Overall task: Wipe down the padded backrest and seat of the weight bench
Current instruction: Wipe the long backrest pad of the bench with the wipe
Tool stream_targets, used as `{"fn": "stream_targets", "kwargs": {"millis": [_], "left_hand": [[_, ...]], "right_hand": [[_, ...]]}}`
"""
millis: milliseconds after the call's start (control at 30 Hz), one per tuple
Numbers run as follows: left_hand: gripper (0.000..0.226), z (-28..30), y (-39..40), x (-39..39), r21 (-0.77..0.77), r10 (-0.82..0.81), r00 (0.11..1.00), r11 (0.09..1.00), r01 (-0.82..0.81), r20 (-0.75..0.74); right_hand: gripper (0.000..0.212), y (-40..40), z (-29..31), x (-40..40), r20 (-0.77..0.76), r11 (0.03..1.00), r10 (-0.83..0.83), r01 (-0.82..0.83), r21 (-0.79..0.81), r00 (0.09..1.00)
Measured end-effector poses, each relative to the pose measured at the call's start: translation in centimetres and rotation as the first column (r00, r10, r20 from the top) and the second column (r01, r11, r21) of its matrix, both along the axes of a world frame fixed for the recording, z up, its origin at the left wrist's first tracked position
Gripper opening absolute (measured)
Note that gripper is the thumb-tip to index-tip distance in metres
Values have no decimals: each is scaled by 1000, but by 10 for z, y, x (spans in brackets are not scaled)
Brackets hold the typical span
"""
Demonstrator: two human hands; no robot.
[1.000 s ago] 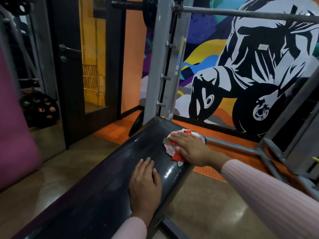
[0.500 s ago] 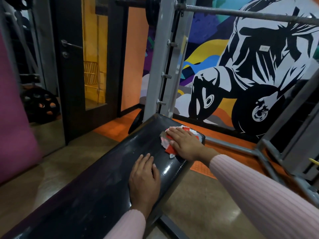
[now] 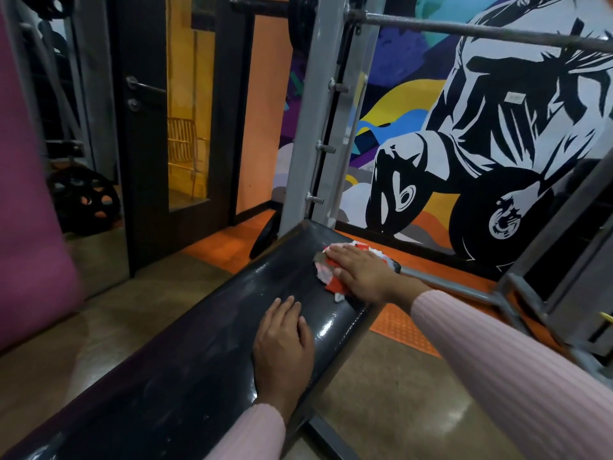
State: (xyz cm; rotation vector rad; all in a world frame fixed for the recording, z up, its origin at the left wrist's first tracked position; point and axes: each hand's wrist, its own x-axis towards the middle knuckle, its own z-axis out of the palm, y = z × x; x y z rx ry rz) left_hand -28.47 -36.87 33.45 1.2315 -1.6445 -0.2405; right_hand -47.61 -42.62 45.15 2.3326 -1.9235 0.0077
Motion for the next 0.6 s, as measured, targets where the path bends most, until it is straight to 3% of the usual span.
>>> {"fn": "stream_targets", "kwargs": {"millis": [133,267,367,600], "left_hand": [[35,0,0,0,-19,4,1000,1000,-5,-4],[35,0,1,1,-16,1,1000,1000,-1,2],[35,2,1,1,-17,-3,1000,1000,3,1],[28,-1,-2,1,-6,-7,1000,1000,7,20]], "right_hand": [[56,-31,-5,34,-19,986,-163,162,-37,986],[55,-2,-13,38,-52,999,41,-42,-14,998],[52,22,-6,15,13,990,135,-135,30,991],[53,-28,1,24,2,994,-112,112,-19,994]]}}
